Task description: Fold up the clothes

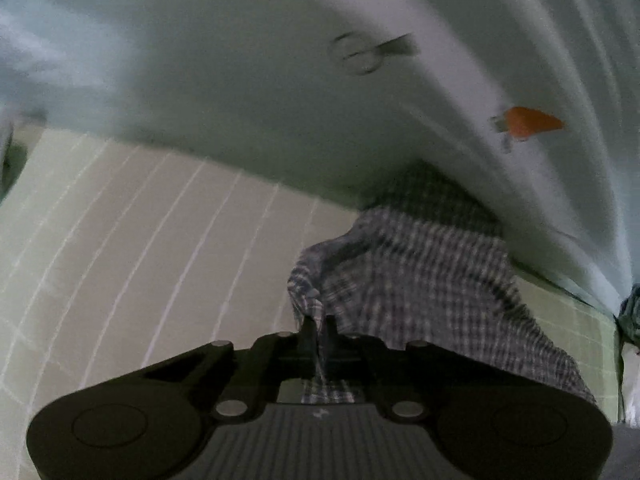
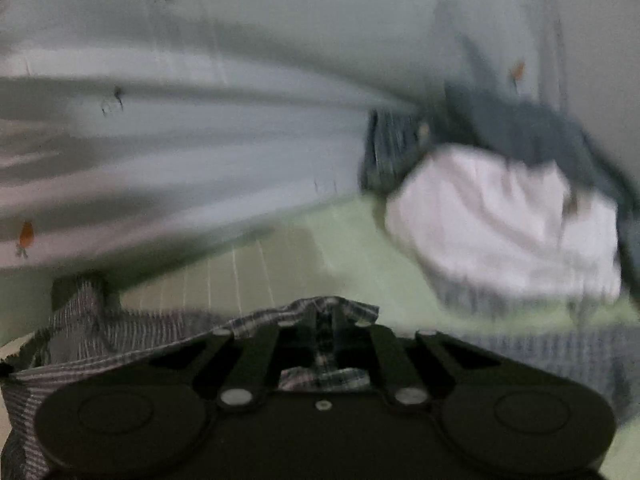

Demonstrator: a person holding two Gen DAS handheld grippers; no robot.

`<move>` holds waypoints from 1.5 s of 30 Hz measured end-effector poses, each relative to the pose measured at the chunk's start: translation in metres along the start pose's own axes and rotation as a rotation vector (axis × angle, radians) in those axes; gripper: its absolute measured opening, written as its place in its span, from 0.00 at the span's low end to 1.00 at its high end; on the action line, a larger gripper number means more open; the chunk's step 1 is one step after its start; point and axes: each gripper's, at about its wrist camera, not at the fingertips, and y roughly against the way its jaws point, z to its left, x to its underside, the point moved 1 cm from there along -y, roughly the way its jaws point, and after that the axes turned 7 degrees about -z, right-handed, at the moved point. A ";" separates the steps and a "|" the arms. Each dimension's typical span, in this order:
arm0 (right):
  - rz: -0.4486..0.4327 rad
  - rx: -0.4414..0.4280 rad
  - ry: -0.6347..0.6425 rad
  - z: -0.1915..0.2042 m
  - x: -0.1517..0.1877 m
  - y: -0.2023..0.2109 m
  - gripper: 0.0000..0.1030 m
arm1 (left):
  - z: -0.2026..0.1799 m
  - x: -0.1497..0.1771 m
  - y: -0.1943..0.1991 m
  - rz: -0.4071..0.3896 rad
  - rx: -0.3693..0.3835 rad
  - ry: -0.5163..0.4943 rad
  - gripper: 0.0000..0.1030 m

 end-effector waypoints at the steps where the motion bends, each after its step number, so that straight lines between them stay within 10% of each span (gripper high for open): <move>1: -0.025 -0.003 0.005 0.000 -0.010 0.000 0.06 | -0.006 -0.004 0.001 -0.017 0.002 -0.011 0.03; 15: -0.031 0.067 0.059 -0.008 -0.029 -0.053 0.07 | -0.067 -0.021 -0.056 0.045 -0.082 -0.163 0.09; 18: -0.006 0.091 0.054 -0.011 -0.017 -0.056 0.07 | -0.070 -0.017 -0.056 0.038 -0.097 -0.220 0.33; 20: -0.006 0.097 0.038 -0.011 -0.012 -0.051 0.07 | -0.071 -0.019 -0.046 0.009 -0.080 -0.248 0.78; 22: -0.011 0.103 0.031 -0.007 -0.008 -0.045 0.07 | -0.068 -0.022 -0.029 -0.031 -0.077 -0.244 0.95; 34: -0.070 -0.161 0.182 0.096 0.029 0.065 0.07 | -0.026 0.011 0.114 -0.180 -0.106 -0.200 0.96; 45: 0.346 -0.382 0.160 0.130 0.157 0.135 0.08 | 0.010 0.147 0.197 -0.010 -0.068 -0.144 0.97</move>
